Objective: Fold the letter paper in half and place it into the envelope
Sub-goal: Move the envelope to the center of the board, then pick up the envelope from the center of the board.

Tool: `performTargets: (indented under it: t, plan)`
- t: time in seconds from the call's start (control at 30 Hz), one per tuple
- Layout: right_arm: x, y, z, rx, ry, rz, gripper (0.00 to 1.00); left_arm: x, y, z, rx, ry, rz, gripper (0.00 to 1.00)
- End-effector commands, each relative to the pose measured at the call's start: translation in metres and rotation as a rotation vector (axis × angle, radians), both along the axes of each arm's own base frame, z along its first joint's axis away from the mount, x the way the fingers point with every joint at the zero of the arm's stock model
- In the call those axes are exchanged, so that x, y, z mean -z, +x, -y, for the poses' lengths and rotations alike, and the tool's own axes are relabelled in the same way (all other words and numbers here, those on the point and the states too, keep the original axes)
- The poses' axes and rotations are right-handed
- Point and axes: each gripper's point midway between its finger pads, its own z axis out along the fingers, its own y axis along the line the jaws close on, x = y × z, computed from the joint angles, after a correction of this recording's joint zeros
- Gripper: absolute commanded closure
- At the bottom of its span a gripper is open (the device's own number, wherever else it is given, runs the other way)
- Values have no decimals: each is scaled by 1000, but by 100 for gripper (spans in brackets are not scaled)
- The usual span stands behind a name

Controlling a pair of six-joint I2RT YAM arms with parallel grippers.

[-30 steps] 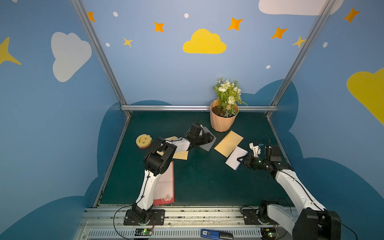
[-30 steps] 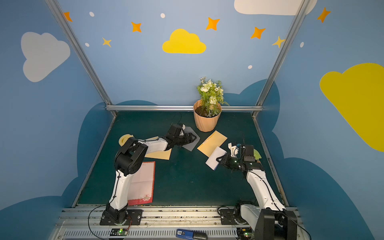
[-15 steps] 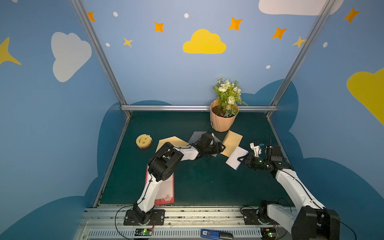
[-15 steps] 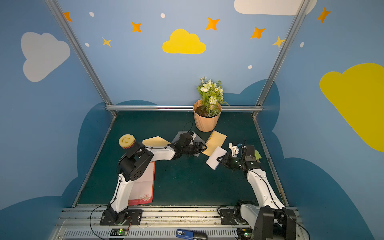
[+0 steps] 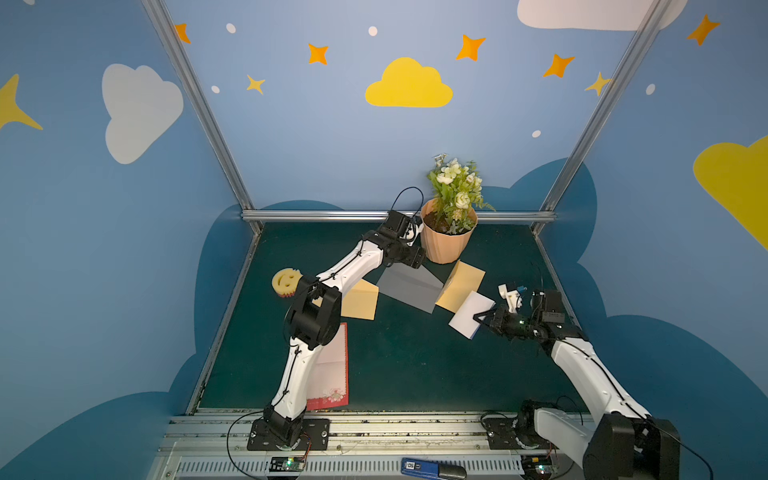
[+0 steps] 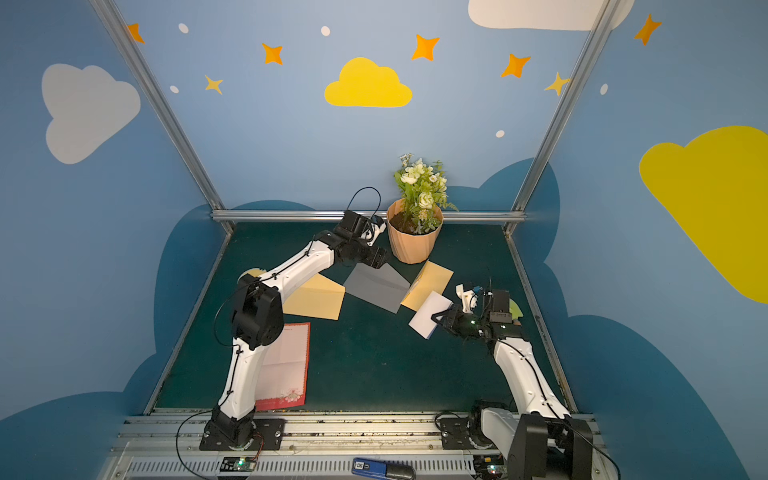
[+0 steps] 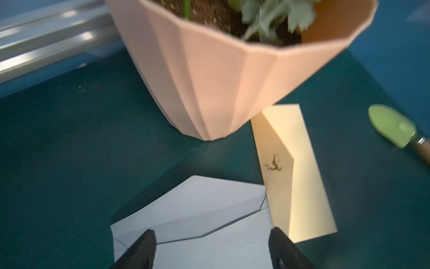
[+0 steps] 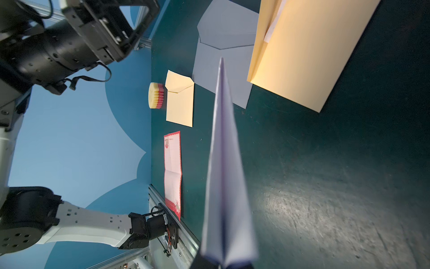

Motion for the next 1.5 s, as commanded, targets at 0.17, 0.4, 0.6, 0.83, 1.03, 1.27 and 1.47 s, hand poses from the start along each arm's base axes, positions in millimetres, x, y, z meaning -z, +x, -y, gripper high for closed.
performTargets:
  t: [0.17,0.4,0.6,0.83,1.03,1.27,1.47]
  plan:
    - [-5,-9,-2,-3,33,16,100,45,3,-19,211,161,62,24]
    - [-5,-11,-2,-2,30,16,100,37,7,-21,321,96,92,26]
    - [-5,-12,-2,-2,30,8,100,27,17,-27,390,14,112,30]
    - [-4,-12,-1,6,29,-3,100,37,21,-26,478,-42,64,31]
    - [-3,-12,-1,7,28,-12,100,52,36,-26,472,-4,52,31]
    - [-1,-10,-1,8,29,-16,100,69,41,-25,484,4,56,31]
    - [1,-9,-1,9,28,-22,100,88,40,-32,488,36,36,31]
